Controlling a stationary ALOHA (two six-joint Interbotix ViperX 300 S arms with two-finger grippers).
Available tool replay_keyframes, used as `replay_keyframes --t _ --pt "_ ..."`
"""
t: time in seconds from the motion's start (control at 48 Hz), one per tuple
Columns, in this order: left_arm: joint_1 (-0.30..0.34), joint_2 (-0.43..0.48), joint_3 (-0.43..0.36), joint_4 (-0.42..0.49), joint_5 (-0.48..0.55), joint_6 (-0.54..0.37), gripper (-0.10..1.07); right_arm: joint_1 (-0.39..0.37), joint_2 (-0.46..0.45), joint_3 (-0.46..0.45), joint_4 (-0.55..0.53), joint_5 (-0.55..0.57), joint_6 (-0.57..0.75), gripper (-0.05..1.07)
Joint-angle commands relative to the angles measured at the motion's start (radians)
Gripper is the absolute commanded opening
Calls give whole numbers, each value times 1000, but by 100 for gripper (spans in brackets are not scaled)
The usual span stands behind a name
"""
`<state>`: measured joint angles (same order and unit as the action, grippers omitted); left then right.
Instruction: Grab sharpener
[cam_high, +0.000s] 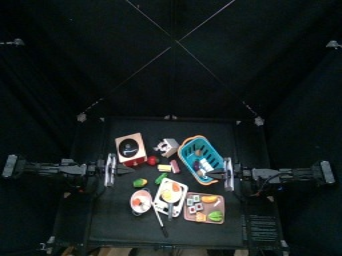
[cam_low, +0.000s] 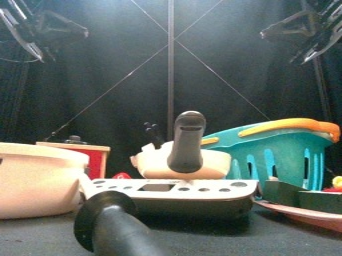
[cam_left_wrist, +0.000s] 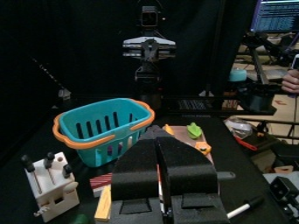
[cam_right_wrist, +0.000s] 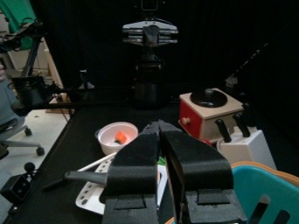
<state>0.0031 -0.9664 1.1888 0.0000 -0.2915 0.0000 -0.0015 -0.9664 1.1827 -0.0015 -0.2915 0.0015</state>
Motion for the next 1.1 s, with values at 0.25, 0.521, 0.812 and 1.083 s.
replay_keyframes --t 0.25,0.521,0.812,1.083 --pt "-86 40 -38 18 -18 2 -3 44 91 -51 51 -6 84 2" --pt "-110 75 -29 15 -20 -2 -1 155 235 -152 124 6 242 3" --pt "-112 75 -26 15 -20 -5 5 256 434 -324 207 91 290 3" --pt "-114 75 -18 -20 -20 -3 13 336 681 -485 454 118 288 3"
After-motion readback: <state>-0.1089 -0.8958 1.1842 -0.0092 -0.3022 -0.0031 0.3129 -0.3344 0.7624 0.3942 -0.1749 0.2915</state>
